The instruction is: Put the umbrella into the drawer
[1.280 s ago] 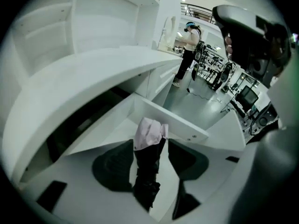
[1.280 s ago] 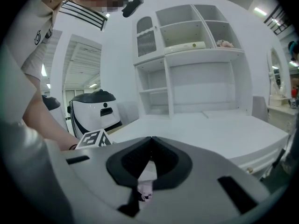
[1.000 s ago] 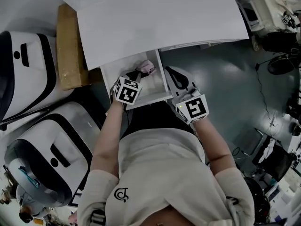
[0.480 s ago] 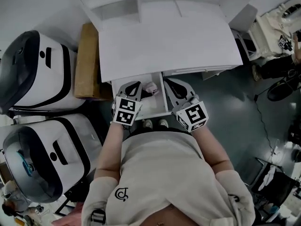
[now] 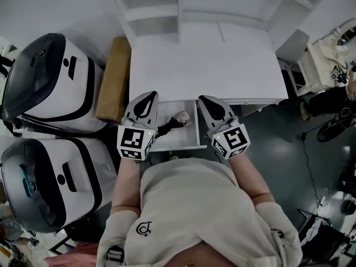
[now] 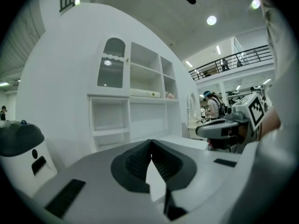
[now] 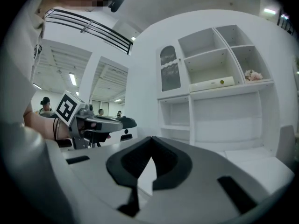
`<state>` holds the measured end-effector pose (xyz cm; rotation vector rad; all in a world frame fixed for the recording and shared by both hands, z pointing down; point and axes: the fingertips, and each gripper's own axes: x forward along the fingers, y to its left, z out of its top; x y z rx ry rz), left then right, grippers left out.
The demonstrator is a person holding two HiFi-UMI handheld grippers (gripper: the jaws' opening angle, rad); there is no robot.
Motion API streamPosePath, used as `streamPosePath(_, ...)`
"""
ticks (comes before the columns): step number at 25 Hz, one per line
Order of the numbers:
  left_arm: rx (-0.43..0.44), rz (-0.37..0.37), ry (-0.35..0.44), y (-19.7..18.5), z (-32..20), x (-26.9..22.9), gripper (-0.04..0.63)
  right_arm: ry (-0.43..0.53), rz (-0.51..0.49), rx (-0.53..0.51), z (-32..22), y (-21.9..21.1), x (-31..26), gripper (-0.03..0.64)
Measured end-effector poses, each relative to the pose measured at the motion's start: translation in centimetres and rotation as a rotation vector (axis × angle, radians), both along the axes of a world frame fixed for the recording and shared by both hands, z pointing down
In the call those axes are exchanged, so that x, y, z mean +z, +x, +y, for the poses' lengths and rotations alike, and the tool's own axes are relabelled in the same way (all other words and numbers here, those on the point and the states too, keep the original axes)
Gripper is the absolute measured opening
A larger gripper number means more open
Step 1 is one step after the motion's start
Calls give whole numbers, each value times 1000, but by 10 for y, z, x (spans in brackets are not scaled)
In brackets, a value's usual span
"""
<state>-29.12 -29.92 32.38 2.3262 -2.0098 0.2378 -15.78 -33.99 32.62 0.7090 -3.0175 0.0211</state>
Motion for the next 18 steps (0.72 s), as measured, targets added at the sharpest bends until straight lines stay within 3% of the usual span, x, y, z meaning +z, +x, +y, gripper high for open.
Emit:
streamPosePath(3, -26, 30, 93, -10, 10, -24, 14, 28, -21, -14, -3, -5, -14, 6)
streamPosePath(6, -33, 37, 133, -15, 17, -36, 14, 42, -30, -17, -4, -5, -22, 6)
streamPosePath(18, 8, 42, 116, -1, 13, -30, 14, 42, -47, -17, -6, 0, -27, 5)
